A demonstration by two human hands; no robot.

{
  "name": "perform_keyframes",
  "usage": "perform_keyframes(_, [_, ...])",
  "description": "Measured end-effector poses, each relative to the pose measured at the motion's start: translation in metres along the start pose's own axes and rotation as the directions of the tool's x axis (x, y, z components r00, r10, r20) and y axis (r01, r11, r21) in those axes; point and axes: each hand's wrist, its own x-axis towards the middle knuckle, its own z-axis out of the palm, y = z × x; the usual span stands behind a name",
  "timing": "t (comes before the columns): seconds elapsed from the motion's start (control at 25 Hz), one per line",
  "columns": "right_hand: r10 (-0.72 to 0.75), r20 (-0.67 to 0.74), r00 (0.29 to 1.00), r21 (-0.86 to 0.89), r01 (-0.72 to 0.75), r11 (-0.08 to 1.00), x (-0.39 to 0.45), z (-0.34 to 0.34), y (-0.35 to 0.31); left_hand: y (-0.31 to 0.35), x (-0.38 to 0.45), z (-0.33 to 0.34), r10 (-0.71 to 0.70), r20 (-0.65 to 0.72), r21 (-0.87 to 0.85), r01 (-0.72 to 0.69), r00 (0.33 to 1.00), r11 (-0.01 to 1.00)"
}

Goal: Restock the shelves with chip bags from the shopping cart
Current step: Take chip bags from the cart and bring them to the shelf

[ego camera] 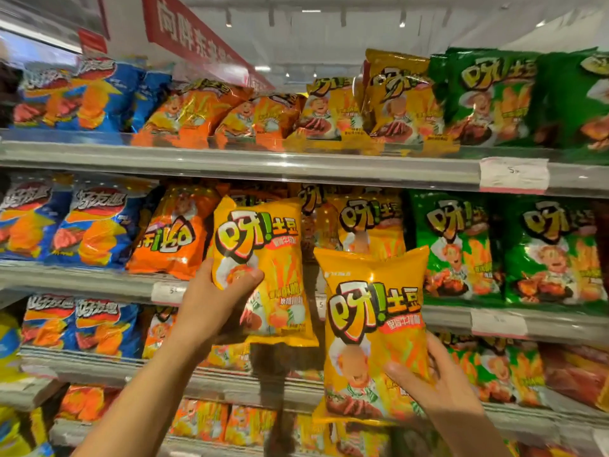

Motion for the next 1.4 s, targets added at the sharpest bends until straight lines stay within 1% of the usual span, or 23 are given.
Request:
perform_keyframes(0.12, [0.004, -0.009, 1.000, 0.005, -0.003, 1.000, 0.020, -0.005, 0.000, 0.016, 0.031, 0.013, -0.002, 0.098, 0.009, 0.001, 0.995, 1.000])
perform_keyframes(0.24, [0.004, -0.032, 0.999, 0.002, -0.004, 1.000, 0.033, -0.009, -0.005, 0.023, 0.058, 0.027, 0.055, 0.094, 0.119, -0.066, 0.994, 0.991])
perform_keyframes(0.32, [0.003, -0.042, 0.999, -0.012, -0.003, 1.000, 0.037, -0.012, -0.009, 0.027, 0.073, 0.038, 0.073, 0.128, 0.117, -0.088, 0.989, 0.989])
perform_keyframes(0.4, [0.011, -0.068, 0.998, -0.013, -0.012, 1.000, 0.040, -0.014, -0.011, 0.028, 0.086, 0.048, 0.032, 0.177, 0.076, -0.046, 0.984, 0.996])
perform_keyframes(0.48, [0.005, -0.103, 0.995, -0.030, -0.008, 1.000, 0.041, -0.015, -0.014, 0.030, 0.095, 0.056, -0.029, 0.219, 0.010, 0.028, 0.975, 1.000])
perform_keyframes(0.56, [0.005, -0.145, 0.989, -0.029, -0.009, 1.000, 0.043, -0.016, -0.017, 0.028, 0.103, 0.064, -0.088, 0.226, -0.067, 0.106, 0.970, 0.992])
perform_keyframes(0.6, [0.005, -0.162, 0.987, -0.031, -0.010, 0.999, 0.045, -0.018, -0.017, 0.026, 0.107, 0.068, -0.097, 0.221, -0.076, 0.116, 0.970, 0.990])
perform_keyframes(0.72, [0.021, -0.206, 0.978, -0.029, -0.028, 0.999, 0.049, -0.019, -0.017, 0.018, 0.112, 0.078, -0.069, 0.189, -0.098, 0.088, 0.980, 0.991])
perform_keyframes(0.88, [0.030, -0.219, 0.975, -0.060, -0.044, 0.997, 0.053, -0.012, -0.021, 0.014, 0.115, 0.083, -0.014, 0.239, -0.076, 0.033, 0.971, 0.997])
perform_keyframes(0.96, [0.037, -0.230, 0.973, -0.045, -0.048, 0.998, 0.055, -0.009, -0.024, 0.015, 0.119, 0.084, 0.016, 0.259, -0.049, -0.003, 0.966, 0.999])
perform_keyframes(1.08, [0.056, -0.240, 0.969, -0.010, -0.060, 0.998, 0.057, -0.003, -0.023, 0.010, 0.125, 0.088, -0.032, 0.282, -0.038, 0.044, 0.959, 0.998])
perform_keyframes(1.2, [0.048, -0.205, 0.978, -0.046, -0.058, 0.997, 0.053, -0.005, -0.026, 0.008, 0.120, 0.090, -0.062, 0.257, 0.009, 0.062, 0.964, 0.998])
perform_keyframes(1.28, [-0.004, -0.170, 0.985, -0.120, -0.017, 0.993, 0.053, -0.013, -0.032, 0.012, 0.117, 0.089, -0.053, 0.234, 0.048, 0.043, 0.971, 0.998])
perform_keyframes(1.32, [-0.031, -0.157, 0.987, -0.146, 0.008, 0.989, 0.054, -0.019, -0.034, 0.011, 0.116, 0.089, -0.022, 0.210, 0.087, 0.004, 0.977, 0.996])
perform_keyframes(1.4, [-0.066, -0.156, 0.986, -0.152, 0.042, 0.988, 0.059, -0.031, -0.036, 0.006, 0.114, 0.091, 0.130, 0.151, 0.216, -0.161, 0.980, 0.963])
